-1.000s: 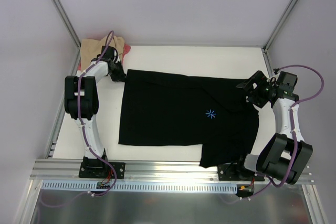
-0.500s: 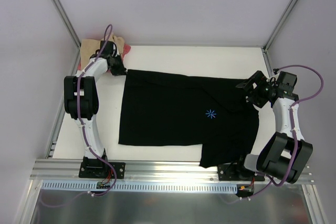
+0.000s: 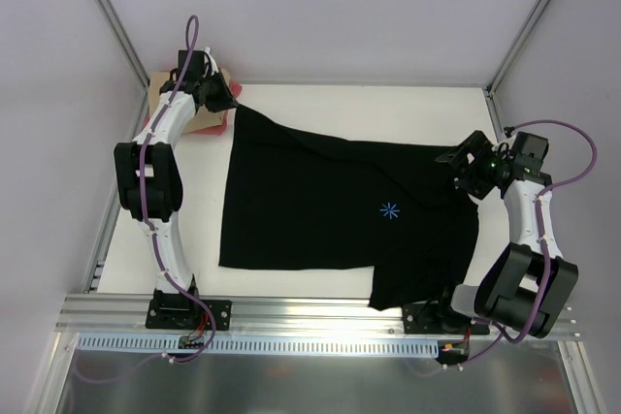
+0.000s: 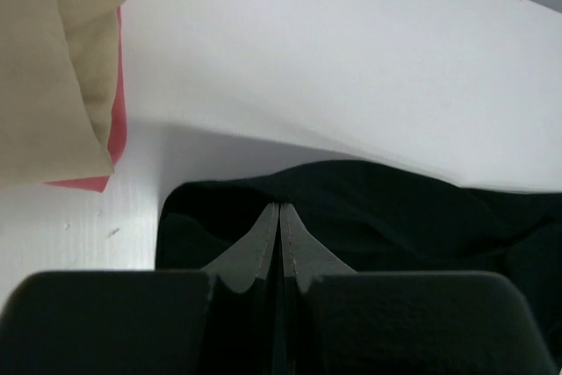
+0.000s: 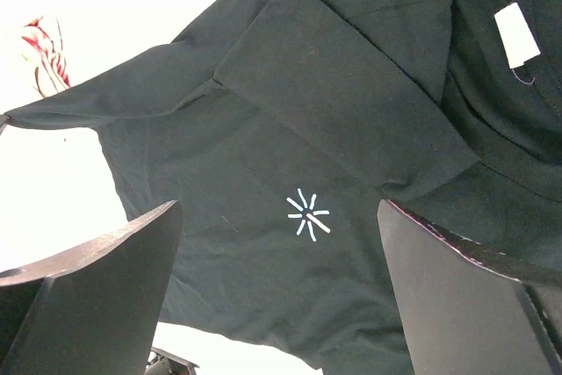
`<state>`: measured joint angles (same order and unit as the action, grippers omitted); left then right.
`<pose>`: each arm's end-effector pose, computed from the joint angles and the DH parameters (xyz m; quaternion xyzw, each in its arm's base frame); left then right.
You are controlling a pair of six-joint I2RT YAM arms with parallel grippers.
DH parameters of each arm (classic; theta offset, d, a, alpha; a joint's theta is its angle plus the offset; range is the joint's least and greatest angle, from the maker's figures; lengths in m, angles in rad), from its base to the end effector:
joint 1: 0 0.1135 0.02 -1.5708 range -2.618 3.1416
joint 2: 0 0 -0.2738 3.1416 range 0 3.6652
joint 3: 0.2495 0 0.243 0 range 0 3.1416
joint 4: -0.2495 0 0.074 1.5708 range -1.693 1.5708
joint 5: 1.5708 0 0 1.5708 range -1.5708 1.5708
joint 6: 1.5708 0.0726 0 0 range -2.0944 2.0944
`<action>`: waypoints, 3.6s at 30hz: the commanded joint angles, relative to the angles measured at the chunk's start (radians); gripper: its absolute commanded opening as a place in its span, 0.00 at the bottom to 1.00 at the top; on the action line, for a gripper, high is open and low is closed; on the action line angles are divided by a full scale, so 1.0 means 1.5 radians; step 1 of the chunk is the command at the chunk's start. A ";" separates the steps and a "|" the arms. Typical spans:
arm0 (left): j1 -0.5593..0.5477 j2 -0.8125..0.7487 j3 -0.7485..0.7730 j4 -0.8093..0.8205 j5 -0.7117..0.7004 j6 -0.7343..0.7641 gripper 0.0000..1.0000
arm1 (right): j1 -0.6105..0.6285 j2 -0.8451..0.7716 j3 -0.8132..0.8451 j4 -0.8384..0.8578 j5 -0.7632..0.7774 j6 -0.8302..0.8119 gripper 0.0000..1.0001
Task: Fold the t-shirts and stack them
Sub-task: Fold the flattened tshirt in 1/3 of the way
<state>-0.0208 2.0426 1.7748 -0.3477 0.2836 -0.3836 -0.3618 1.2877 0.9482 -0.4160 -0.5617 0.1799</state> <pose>0.5042 -0.0308 0.2700 -0.0947 0.8765 -0.2143 0.4206 0.2794 -0.0644 0.2617 0.1301 0.8793 0.2188 0.4025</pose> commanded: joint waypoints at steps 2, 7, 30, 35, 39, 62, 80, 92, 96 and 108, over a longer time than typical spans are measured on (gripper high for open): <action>-0.008 -0.032 -0.033 0.016 0.034 -0.011 0.00 | -0.006 0.003 0.014 0.013 -0.012 -0.006 1.00; -0.008 -0.087 -0.109 0.027 0.044 -0.004 0.00 | -0.006 0.002 0.014 0.012 -0.011 -0.005 1.00; -0.004 -0.238 -0.355 0.069 -0.049 0.030 0.00 | -0.006 0.000 0.014 0.010 -0.022 -0.003 0.99; 0.004 -0.250 -0.370 0.065 -0.098 0.039 0.00 | -0.005 -0.002 0.014 0.011 -0.025 -0.003 1.00; 0.005 -0.250 -0.409 0.074 -0.116 0.036 0.00 | -0.005 0.000 0.012 0.016 -0.027 0.001 0.99; -0.010 -0.404 -0.590 0.182 -0.086 -0.076 0.99 | -0.003 0.047 0.032 0.025 -0.025 0.018 1.00; -0.225 -0.726 -0.787 0.257 0.111 -0.126 0.99 | 0.124 0.489 0.365 0.068 -0.121 0.104 0.98; -0.269 -0.795 -0.794 0.192 0.090 -0.131 0.99 | 0.120 0.564 0.406 0.083 -0.113 0.111 0.97; -0.269 -0.800 -0.793 0.178 0.084 -0.124 0.99 | 0.120 0.568 0.403 0.086 -0.111 0.112 0.97; -0.269 -0.809 -0.795 0.157 0.078 -0.118 0.99 | 0.102 0.579 0.407 0.075 -0.097 0.100 0.96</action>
<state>-0.4194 0.8478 0.5835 -0.1108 0.4095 -0.5770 -0.2008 2.1418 1.5204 -0.3019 -0.7143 0.3389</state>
